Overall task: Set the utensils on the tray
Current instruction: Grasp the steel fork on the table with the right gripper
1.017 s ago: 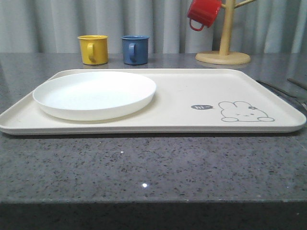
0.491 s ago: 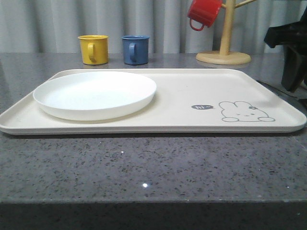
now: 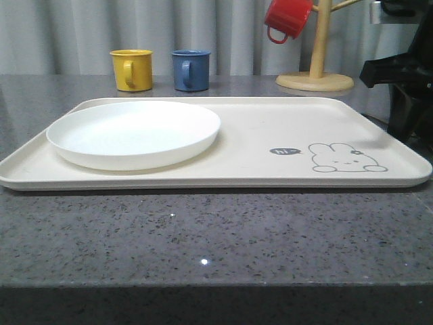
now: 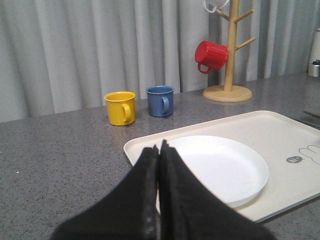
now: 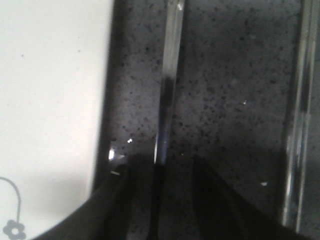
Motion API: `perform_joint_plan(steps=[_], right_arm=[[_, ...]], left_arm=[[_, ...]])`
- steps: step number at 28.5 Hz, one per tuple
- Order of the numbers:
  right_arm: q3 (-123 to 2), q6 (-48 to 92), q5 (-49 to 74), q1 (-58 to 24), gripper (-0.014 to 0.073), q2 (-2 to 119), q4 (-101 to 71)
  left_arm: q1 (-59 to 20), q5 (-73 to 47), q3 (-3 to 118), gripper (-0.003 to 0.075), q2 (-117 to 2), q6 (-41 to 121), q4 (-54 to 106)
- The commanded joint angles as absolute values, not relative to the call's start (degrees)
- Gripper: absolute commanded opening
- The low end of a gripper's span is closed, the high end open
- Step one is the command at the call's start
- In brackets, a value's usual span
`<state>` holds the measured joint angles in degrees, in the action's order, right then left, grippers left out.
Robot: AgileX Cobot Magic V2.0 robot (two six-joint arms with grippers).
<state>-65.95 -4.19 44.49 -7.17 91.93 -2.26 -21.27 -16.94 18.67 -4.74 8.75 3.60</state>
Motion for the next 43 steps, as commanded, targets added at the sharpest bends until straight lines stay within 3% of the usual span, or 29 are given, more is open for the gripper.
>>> perform_joint_plan(steps=[1,5,12,25,37,43], right_arm=[[-67.8,-3.8,42.6,-7.2,0.0192,89.7,-2.4],[-67.8,-3.8,42.5,-7.2,0.0079,89.7,-2.4],[-67.8,-3.8,42.9,-7.2,-0.0035,89.6,-2.4],[-69.6,-11.2,48.4,-11.0,-0.0035,80.2,-1.5],[-75.5,-23.2,48.4,-27.4,-0.0035,86.9,-1.3],[-79.8,-29.5,47.7,-30.9,-0.0035,93.0,-1.2]], left_arm=[[-21.2,-12.0,20.1,-0.0018,-5.3,8.0,4.3],[-21.2,-12.0,20.1,-0.0018,-5.3,8.0,4.3],[-21.2,-12.0,20.1,-0.0018,-5.3,8.0,4.3],[-21.2,-12.0,20.1,-0.0018,-5.3,8.0,4.3],[-21.2,-12.0,20.1,-0.0018,-5.3,8.0,4.3],[-21.2,-12.0,20.1,-0.0018,-5.3,8.0,4.3]])
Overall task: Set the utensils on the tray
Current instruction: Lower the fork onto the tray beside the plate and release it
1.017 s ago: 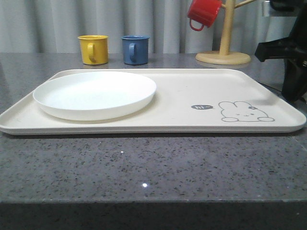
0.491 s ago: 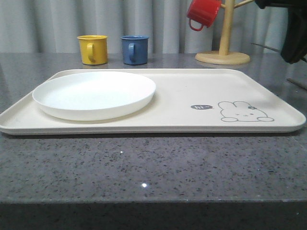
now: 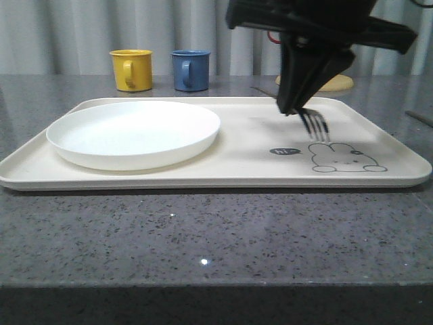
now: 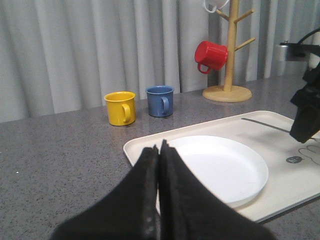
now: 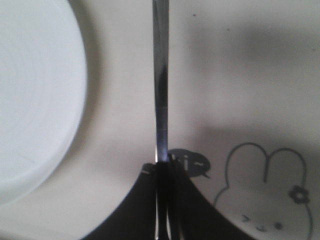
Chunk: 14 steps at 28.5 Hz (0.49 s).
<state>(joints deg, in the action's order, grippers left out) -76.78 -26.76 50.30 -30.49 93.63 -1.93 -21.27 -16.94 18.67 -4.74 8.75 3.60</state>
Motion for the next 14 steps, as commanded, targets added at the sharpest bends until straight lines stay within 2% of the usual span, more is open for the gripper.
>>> perform_joint_plan(steps=[1,11,14], right_arm=[[-80.3,-30.7,47.5,-30.9,-0.0035,93.8,-1.2],[-80.9,-35.9,46.0,-30.9,-0.0033,98.2,-1.4],[-80.9,-35.9,46.2,-30.9,0.0015,98.3,-1.6]], left_arm=[[-21.2,-12.0,20.1,-0.0018,-5.3,8.0,4.3],[-21.2,-12.0,20.1,-0.0018,-5.3,8.0,4.3],[-21.2,-12.0,20.1,-0.0018,-5.3,8.0,4.3]])
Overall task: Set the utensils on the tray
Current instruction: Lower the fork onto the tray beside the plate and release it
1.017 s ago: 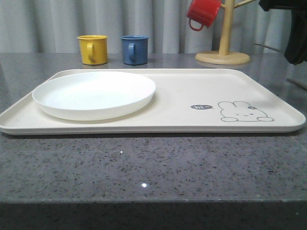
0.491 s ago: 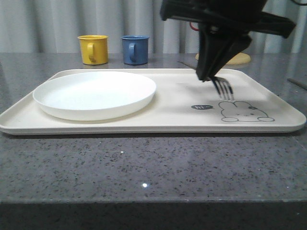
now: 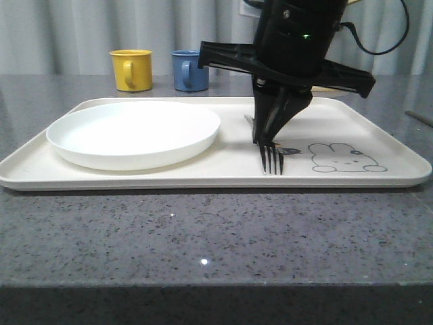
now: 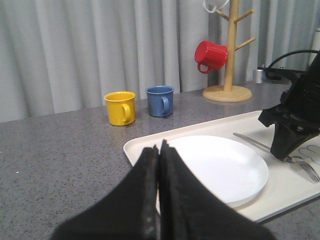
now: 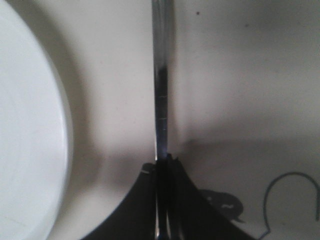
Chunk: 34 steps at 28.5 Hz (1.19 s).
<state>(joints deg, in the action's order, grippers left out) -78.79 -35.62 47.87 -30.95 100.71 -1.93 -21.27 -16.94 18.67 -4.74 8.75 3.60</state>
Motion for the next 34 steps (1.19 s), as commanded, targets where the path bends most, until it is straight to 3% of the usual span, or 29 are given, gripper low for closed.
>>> perform_joint_plan(steps=[1,6,9,19,34], right_arm=[[-80.9,-35.9,46.2,-30.9,0.0050,98.3,-1.7],[-80.9,-35.9,45.7,-30.9,0.0251,98.0,-2.3],[-81.6,-35.9,46.1,-30.9,0.0313,97.4,-2.2],[-85.7,-26.4,53.4,-26.5,0.0318,91.3,0.0],[-72.0,-5.2,57.1,-0.2,0.0318,83.4,-2.0]], left_arm=[[-21.2,-12.0,20.1,-0.0018,-5.3,8.0,4.3],[-21.2,-12.0,20.1,-0.0018,-5.3,8.0,4.3],[-21.2,-12.0,20.1,-0.0018,-5.3,8.0,4.3],[-21.2,-12.0,20.1,-0.0018,-5.3,8.0,4.3],[-21.2,-12.0,20.1,-0.0018,-5.3,8.0,4.3]])
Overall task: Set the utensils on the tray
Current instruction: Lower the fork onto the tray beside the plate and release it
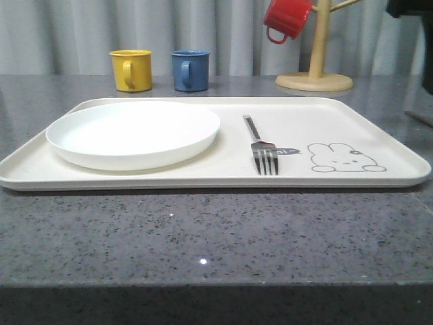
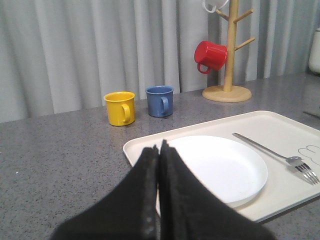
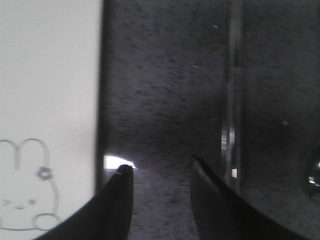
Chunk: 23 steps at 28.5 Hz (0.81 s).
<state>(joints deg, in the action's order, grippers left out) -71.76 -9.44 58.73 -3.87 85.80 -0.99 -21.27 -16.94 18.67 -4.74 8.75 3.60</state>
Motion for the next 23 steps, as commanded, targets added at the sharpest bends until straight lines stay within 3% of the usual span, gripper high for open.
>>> perform_joint_plan(steps=[1,6,20,23], right_arm=[[-71.6,-3.9,56.7,1.3,0.0318,83.4,-2.8],[-71.1,0.0,55.8,6.0,0.0318,84.6,-6.4],[-71.1,0.7,55.0,6.3,0.0318,92.6,-6.6],[-71.1,0.7,55.1,6.3,0.0269,93.3,-6.6]], left_arm=[[-21.2,-12.0,20.1,-0.0018,-5.3,8.0,4.3],[-21.2,-12.0,20.1,-0.0018,-5.3,8.0,4.3],[-21.2,-12.0,20.1,-0.0018,-5.3,8.0,4.3],[-21.2,-12.0,20.1,-0.0018,-5.3,8.0,4.3]])
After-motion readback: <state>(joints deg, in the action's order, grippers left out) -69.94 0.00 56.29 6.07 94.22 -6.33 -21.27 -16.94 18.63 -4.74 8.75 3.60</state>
